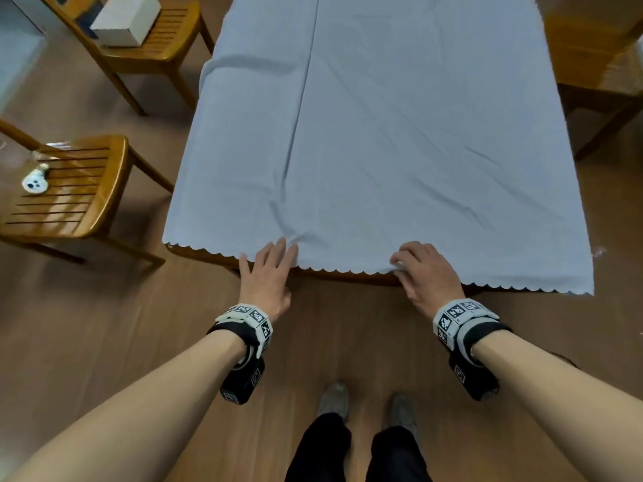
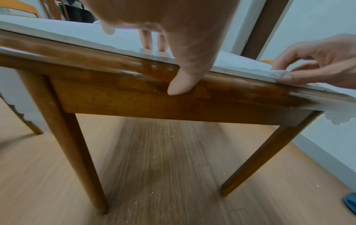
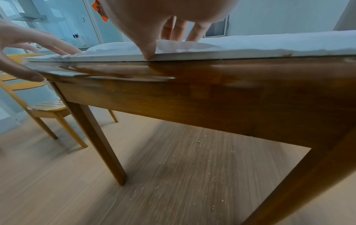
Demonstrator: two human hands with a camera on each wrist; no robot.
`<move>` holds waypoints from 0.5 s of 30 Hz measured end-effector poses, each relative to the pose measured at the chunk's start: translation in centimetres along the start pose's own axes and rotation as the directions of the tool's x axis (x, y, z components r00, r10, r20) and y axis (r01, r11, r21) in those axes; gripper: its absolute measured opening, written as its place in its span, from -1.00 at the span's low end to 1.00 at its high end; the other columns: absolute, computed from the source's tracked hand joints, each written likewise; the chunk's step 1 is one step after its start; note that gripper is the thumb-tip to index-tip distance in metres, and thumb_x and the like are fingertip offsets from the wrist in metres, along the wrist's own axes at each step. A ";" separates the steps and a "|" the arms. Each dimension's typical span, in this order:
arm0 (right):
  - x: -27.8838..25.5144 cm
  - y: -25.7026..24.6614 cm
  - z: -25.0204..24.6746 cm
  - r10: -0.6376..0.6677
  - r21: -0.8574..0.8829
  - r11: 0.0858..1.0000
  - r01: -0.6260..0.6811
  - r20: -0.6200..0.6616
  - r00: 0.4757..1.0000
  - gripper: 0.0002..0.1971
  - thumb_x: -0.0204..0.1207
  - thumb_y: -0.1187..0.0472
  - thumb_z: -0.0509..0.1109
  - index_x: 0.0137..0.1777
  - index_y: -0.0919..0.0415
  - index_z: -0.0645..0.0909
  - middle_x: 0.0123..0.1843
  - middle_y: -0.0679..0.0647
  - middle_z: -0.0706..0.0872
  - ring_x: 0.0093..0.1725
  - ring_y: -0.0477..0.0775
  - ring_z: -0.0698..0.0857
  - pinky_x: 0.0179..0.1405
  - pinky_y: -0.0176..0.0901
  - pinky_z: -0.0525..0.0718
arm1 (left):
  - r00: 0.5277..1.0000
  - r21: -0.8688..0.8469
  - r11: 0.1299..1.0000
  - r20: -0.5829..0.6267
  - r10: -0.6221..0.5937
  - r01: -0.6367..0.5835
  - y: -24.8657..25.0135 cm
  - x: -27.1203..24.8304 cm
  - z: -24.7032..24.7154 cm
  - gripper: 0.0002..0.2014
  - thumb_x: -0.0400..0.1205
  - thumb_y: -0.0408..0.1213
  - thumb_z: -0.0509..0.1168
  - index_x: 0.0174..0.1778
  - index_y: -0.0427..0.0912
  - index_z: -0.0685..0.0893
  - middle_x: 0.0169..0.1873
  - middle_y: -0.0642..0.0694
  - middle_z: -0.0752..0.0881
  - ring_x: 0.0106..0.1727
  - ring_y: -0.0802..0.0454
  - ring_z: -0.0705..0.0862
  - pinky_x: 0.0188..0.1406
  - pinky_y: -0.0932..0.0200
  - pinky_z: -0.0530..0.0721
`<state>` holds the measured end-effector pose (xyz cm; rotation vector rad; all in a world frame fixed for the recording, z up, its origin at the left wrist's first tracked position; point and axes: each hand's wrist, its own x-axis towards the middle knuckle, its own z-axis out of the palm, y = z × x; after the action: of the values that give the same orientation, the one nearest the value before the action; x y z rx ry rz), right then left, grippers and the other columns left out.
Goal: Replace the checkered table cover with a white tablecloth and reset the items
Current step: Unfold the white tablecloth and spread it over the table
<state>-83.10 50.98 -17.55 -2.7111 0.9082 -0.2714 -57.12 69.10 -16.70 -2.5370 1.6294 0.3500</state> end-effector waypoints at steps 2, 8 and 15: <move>0.1 0.1 -0.2 0.008 -0.007 1.000 -0.008 -0.005 1.000 -0.91 0.60 0.16 0.41 0.05 0.11 0.61 0.11 -0.01 0.59 0.03 0.05 0.56 -0.04 -0.06 0.63 | 0.998 0.032 0.999 -0.054 0.024 -0.022 -0.3 0.6 -0.3 -0.24 0.47 -0.25 0.41 0.59 0.05 0.28 0.58 -0.04 0.35 0.53 -0.17 0.35 0.51 -0.45 0.18; 0.2 -0.3 -1.0 0.098 0.013 0.995 -0.098 -0.012 0.995 -0.95 0.64 0.25 0.34 0.03 0.10 0.60 -0.01 -0.03 0.62 -0.04 0.05 0.56 -0.17 -0.04 0.62 | 0.982 -0.050 0.992 -0.153 0.110 -0.119 -1.5 2.7 -1.9 -0.59 0.40 -0.42 0.35 0.17 -0.08 0.59 0.09 -0.09 0.61 0.04 -0.16 0.54 0.06 -0.07 0.55; -1.3 0.4 -1.5 0.203 -0.044 0.978 -0.204 -0.035 0.979 -0.70 0.47 0.45 0.41 0.12 0.11 0.64 0.01 -0.02 0.64 -0.03 0.08 0.61 -0.32 -0.11 0.58 | 0.985 -0.195 0.979 -0.170 0.022 -0.056 -3.5 2.7 -2.8 -0.78 0.62 -0.43 0.26 0.11 -0.09 0.67 0.04 -0.02 0.63 0.05 -0.06 0.57 -0.19 0.07 0.58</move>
<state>-84.68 51.18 -16.32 -2.6351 1.2054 -0.2513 -52.50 67.61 -14.80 -2.7513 1.7889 0.3274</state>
